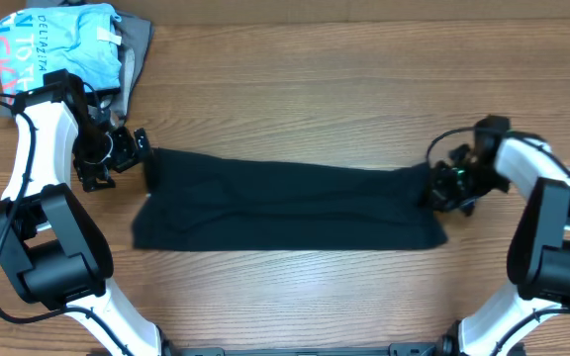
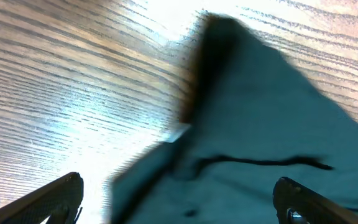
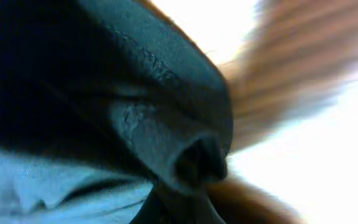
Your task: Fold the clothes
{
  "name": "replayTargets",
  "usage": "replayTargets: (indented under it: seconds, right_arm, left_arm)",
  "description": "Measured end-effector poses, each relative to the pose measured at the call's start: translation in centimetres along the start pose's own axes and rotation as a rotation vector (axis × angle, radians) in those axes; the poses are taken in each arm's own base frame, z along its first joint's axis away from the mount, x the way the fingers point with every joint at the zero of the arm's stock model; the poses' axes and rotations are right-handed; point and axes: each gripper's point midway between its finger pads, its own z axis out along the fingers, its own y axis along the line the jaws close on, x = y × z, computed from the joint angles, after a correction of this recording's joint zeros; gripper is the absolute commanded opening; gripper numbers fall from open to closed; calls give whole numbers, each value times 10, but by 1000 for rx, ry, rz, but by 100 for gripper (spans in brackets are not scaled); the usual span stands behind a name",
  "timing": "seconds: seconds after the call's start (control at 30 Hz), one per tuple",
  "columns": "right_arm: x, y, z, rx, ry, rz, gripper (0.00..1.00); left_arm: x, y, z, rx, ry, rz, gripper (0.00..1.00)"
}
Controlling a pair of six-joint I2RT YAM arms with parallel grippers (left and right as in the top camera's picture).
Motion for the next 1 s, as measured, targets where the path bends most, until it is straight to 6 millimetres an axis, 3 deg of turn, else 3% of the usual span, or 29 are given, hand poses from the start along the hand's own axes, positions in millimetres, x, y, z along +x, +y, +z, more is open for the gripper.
replayTargets:
  seconds: [0.13, 0.33, 0.47, 0.83, 1.0]
  right_arm:
    - [-22, -23, -29, 88, -62, 80, 4]
    - [-35, -17, -50, 130, -119, 68, 4]
    - [-27, 8, -44, 117, -109, -7, 4]
    - [26, 102, -15, -2, -15, -259, 4]
    - [44, 117, -11, -20, 27, -301, 4]
  left_arm:
    - [2, 0, 0, -1, 9, -2, 100]
    - [2, 0, 0, -1, 9, -2, 100]
    - [2, 0, 0, -1, 9, -2, 100]
    - [2, 0, 0, -1, 9, -2, 100]
    - [2, 0, 0, -1, 9, -2, 100]
